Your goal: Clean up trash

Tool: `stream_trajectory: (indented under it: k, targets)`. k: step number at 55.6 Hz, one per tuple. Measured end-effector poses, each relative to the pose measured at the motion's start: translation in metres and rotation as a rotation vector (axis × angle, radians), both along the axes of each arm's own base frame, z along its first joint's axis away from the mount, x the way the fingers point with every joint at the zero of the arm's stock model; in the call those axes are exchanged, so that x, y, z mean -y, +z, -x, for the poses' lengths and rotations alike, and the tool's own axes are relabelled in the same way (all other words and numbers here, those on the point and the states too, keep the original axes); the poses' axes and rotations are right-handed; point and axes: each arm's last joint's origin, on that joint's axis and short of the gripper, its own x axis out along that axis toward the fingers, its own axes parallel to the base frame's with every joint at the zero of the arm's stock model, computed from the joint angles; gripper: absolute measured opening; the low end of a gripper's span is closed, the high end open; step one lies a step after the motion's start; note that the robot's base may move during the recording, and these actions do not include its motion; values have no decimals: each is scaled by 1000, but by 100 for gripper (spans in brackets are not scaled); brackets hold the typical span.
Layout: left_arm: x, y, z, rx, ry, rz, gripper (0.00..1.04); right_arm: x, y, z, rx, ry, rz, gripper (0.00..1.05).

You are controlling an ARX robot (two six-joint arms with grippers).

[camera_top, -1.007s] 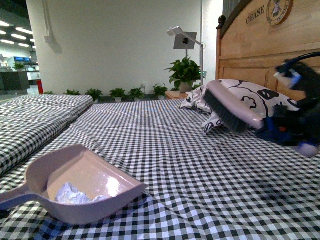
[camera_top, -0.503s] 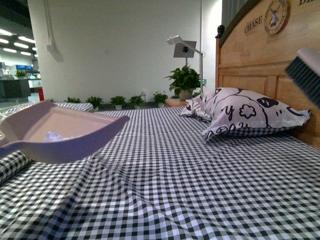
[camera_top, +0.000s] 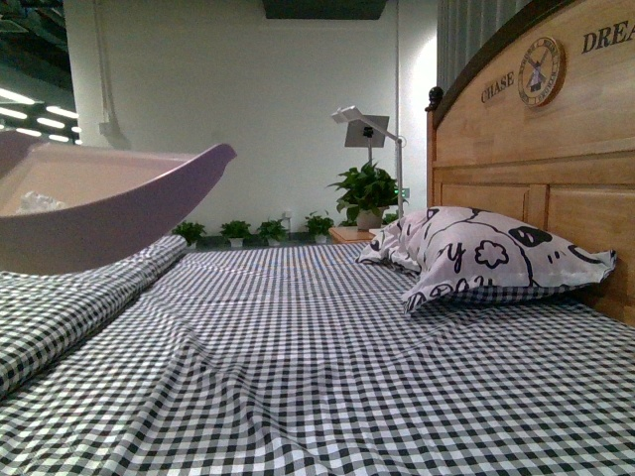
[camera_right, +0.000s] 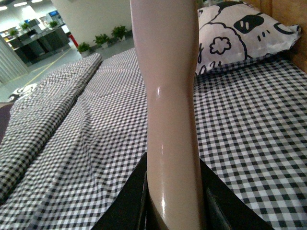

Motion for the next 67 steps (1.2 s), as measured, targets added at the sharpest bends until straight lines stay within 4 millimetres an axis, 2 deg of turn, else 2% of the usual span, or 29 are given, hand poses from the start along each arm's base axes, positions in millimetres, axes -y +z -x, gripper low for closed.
stream_trajectory:
  k: [14, 25, 44, 67]
  targets:
    - [8, 15, 41, 54, -29, 64, 29, -27, 2, 26, 7, -23, -70, 21]
    - [12, 16, 65, 81, -48, 101, 29, -35, 6, 42, 47, -58, -92, 21]
    - [11, 15, 77, 86, -13, 160, 29, -39, 6, 49, 57, -98, -48, 21]
    - [11, 15, 77, 85, -14, 172, 29, -40, 7, 51, 72, -93, -20, 21]
